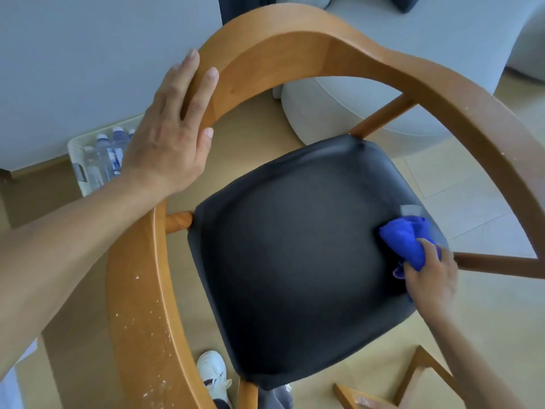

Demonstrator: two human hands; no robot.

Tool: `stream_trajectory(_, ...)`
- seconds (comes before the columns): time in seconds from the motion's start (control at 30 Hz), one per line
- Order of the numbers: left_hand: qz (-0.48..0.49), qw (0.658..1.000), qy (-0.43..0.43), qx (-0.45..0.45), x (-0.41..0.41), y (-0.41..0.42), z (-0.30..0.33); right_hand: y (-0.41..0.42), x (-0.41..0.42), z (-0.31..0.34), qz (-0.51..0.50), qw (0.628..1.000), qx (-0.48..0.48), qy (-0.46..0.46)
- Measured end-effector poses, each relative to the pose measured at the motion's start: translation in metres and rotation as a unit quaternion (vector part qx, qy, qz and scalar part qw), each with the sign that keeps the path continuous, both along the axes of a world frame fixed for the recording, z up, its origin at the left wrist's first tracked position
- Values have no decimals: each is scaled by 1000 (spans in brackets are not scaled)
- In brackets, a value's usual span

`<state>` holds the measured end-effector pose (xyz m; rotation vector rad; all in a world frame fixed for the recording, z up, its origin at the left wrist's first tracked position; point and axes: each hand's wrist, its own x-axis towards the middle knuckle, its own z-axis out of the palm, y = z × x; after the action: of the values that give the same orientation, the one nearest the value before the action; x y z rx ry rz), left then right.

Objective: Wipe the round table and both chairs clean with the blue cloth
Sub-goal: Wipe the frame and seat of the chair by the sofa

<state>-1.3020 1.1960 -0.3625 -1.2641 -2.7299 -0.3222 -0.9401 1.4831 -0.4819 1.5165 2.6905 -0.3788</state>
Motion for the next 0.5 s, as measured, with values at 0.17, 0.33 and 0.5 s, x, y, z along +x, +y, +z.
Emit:
stream_trajectory(0.17,4,1000,-3,-14,-1,-1,0,-90,-17,-1,-173,983,-10,55)
stream_trajectory(0.33,-2,997,-81,-1,4,-3,15,-223,-1,11,135,985,-94,48)
stream_trajectory(0.5,29,976,-213,15,8,-11,50,-223,-5,50,213,923,-320,-7)
